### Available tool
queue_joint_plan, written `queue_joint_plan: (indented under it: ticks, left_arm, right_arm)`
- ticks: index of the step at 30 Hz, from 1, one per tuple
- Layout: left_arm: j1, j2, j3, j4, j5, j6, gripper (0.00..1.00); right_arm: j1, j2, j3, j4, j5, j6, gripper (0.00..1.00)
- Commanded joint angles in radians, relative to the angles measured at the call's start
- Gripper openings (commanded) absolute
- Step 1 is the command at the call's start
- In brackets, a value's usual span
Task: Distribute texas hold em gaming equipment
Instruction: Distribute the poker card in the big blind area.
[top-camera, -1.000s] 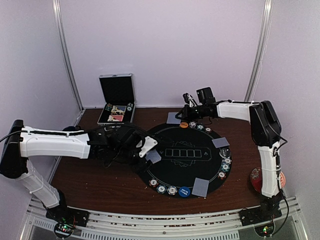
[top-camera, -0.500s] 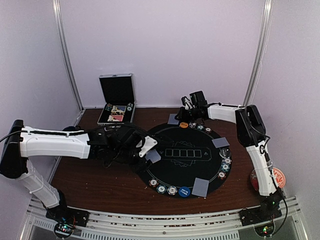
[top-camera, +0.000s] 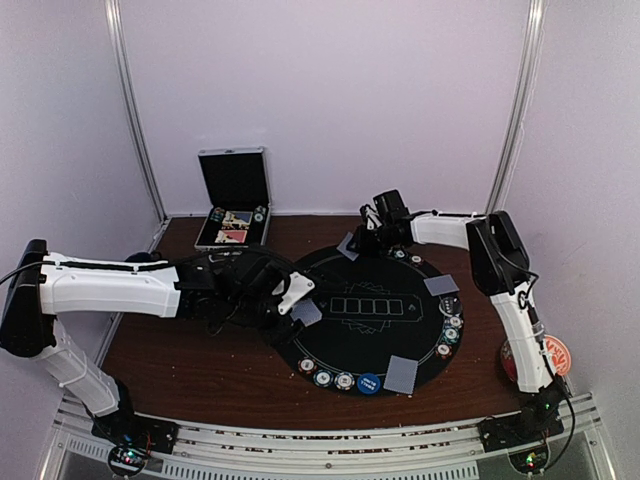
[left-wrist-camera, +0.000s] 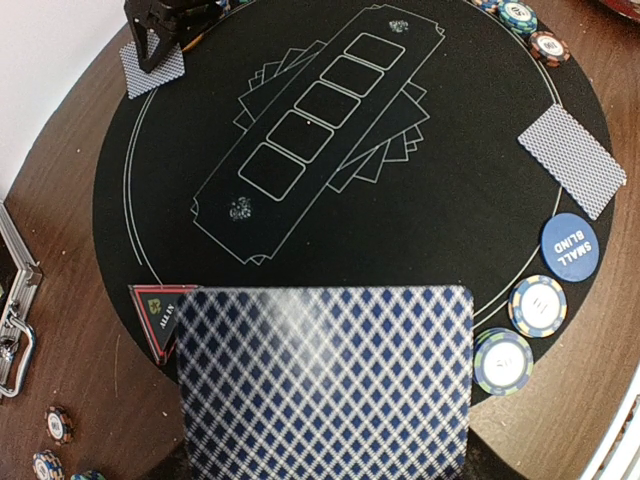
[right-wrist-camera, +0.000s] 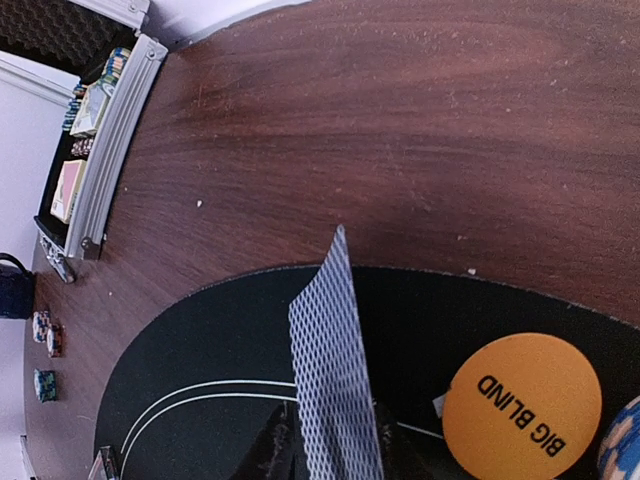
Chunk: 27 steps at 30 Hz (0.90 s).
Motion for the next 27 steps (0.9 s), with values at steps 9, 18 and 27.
queue_joint_plan:
  ticks: [9,18,27]
  left_arm:
    - [0.003,-0.011,0.004,0.043,-0.001,0.012,0.63]
    - [0.001,-0.011,0.004,0.044,-0.002,0.012,0.63]
    - [0.002,-0.010,0.004,0.043,0.002,0.012,0.63]
  right_arm:
    - [0.016,-0.059,-0.024,-0.076,0.063,-0.053,0.27]
    - [0.009,-0.074,-0.008,-0.082,-0.002,-0.044,0.19]
    - [-0.018,-0.071,-0.003,-0.065,-0.070,-0.017,0.08]
